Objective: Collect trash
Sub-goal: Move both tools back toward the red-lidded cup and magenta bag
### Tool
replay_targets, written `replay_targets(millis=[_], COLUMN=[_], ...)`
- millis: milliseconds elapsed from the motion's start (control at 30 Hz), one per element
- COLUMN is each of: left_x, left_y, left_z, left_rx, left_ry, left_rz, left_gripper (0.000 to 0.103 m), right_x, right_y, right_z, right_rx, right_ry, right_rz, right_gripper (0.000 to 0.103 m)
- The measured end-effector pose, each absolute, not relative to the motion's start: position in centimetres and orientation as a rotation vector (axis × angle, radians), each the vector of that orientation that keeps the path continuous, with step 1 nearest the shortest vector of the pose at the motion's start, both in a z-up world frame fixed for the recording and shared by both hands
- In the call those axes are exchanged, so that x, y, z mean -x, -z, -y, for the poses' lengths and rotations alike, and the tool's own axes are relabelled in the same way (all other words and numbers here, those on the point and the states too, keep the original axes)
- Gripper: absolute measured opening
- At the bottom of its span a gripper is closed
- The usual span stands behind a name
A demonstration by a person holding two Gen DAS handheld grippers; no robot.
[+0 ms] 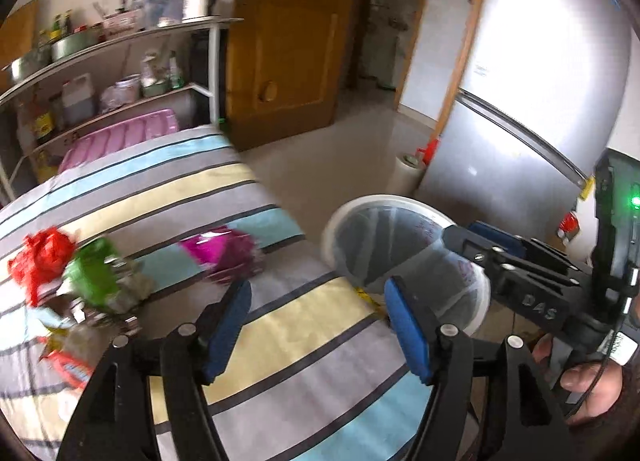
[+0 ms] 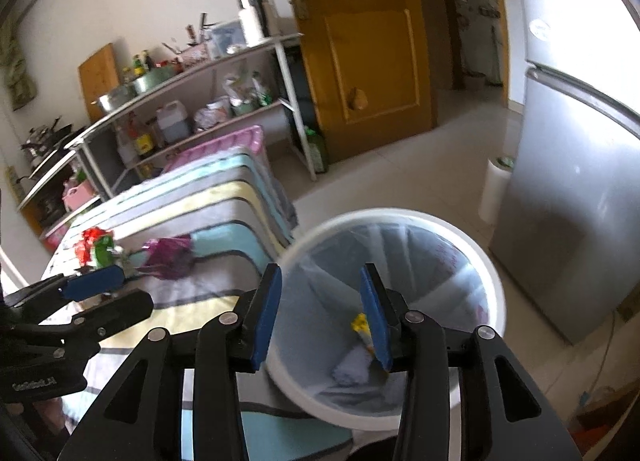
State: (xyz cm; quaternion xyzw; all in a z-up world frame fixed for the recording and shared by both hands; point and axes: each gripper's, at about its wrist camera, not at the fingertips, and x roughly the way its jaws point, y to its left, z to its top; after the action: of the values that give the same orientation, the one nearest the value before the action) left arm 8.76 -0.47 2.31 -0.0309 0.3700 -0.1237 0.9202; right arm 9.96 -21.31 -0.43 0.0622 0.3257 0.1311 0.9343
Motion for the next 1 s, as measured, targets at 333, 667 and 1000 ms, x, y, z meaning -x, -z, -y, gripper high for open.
replay_targets(millis=[333, 667, 1000], left_x=[-5.6, -4.2, -5.0], left_y=[-2.4, -0.4, 1.6], left_z=[-8.0, -15.1, -16.9], left_rx=[0.143, 0.244, 0.266], left_ry=[0.091, -0.013, 0.009], left_rz=[-0.726, -0.738, -0.791], left_gripper=[0.073, 0.084, 0.086], right_x=[-9.9, -12.5, -15.6], right_y=[0.1, 1.7, 2.6], right_z=[14.9, 9.5, 6.3], right_rx=[-0.060, -0.024, 0.005], right_ry=[-0.427, -0.536, -0.593], right_rz=[-0.642, -0.725, -0.792], right_gripper=[0.050, 0.055, 0.056])
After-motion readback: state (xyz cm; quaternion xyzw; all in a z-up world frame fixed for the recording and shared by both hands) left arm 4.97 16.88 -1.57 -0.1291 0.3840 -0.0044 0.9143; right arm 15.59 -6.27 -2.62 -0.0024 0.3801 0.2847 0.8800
